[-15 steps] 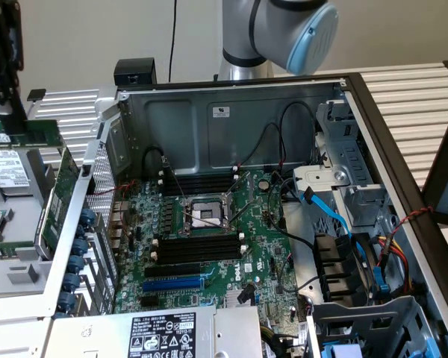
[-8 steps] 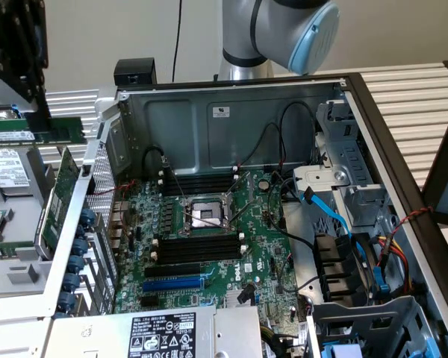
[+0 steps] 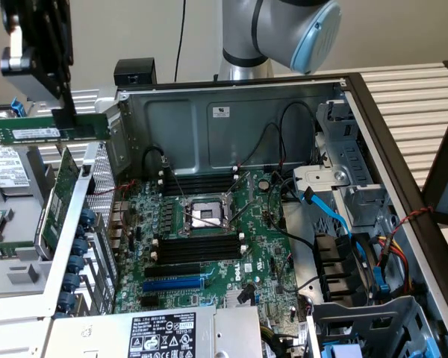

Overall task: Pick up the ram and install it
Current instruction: 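Pick up the ram and move it above insertion slot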

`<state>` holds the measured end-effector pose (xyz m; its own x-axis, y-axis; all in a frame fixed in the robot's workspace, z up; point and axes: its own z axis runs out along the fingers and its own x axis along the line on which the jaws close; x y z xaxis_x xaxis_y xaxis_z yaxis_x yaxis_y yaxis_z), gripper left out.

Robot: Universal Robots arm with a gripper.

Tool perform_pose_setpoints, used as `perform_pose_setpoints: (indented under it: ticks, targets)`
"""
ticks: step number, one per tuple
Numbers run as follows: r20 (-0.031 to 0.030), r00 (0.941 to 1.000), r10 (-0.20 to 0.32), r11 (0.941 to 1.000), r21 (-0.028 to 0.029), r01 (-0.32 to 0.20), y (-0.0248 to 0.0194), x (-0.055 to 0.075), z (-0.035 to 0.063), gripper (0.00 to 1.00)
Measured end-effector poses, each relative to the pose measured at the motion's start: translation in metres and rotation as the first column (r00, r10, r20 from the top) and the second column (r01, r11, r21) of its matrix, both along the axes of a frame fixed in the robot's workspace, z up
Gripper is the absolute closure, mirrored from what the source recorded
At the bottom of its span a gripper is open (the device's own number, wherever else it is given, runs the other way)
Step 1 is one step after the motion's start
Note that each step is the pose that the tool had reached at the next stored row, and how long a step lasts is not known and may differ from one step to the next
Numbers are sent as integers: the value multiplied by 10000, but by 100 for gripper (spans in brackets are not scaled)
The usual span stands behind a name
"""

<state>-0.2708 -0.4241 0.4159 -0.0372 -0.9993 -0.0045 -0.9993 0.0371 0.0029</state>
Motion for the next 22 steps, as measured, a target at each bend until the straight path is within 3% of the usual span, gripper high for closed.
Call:
perform_pose_setpoints:
  ticks: [11, 22]
  targets:
    - [9, 10000, 37, 10000, 62, -37, 0, 492, 0, 88]
    - [24, 9999, 140, 9999, 76, -140, 0, 907, 0, 88]
